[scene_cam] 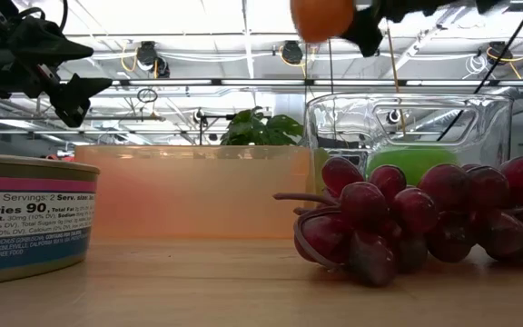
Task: Pick & Place Food Item
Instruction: Put the orange into the bottom transparent bin
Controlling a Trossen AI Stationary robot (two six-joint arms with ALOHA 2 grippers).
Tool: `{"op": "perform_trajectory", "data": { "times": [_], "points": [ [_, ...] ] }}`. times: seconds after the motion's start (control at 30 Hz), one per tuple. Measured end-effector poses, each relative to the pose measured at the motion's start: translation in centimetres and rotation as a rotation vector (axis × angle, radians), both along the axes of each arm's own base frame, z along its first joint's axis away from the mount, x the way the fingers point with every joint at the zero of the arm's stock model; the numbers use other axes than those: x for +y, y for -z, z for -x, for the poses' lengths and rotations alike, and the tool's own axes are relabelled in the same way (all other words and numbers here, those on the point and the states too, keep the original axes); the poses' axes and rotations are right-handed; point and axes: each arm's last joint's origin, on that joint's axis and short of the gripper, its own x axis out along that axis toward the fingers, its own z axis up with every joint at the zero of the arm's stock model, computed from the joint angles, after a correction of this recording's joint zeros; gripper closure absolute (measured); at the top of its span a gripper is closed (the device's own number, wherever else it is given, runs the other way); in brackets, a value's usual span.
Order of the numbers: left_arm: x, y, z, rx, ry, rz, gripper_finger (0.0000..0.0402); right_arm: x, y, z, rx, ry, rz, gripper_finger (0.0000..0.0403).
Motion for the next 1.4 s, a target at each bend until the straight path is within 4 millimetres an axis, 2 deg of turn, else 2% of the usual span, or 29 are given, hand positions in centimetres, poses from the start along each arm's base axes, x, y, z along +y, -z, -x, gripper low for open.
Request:
{"op": "perform_trajectory", "data": {
  "times": [0.1,0.2,0.3,0.4,0.57,0.73,0.97,1.4],
  "points": [
    [0.0,0.0,0.0,0.000,0.000,0.000,0.0158,-0.9,0.0,-0.7,0.224,0.061,0.028,0.0096],
    [0.0,0.0,0.0,0.000,0.000,0.000,0.0158,-2.1,0.3,-1.4,0.432,0.099,-0.017,0.0096],
    [0.0,0.0,0.0,0.000,0.000,0.000,0.0158,-3.1,1.4,-1.8,0.650,0.131,-0.035,0.0096],
    [0.0,0.0,0.0,0.000,0.000,0.001,0.0158,-3.8,2.6,-2.1,0.787,0.130,-0.075,0.0096],
    [0.0,0.0,0.0,0.000,0.000,0.001,0.0158,-4.6,4.8,-2.7,0.895,0.114,-0.134,0.0096],
    [0.0,0.0,0.0,0.000,0.000,0.000,0.0158,-5.0,6.0,-3.0,0.960,0.125,-0.145,0.0096],
    [0.0,0.0,0.0,0.000,0.000,0.001,0.0158,-5.0,6.7,-2.9,1.024,0.135,-0.147,0.0096],
    [0.0,0.0,0.0,-0.001,0.000,0.000,0.0158,-5.0,7.5,-3.5,1.021,0.114,-0.119,0.0096]
  ]
}}
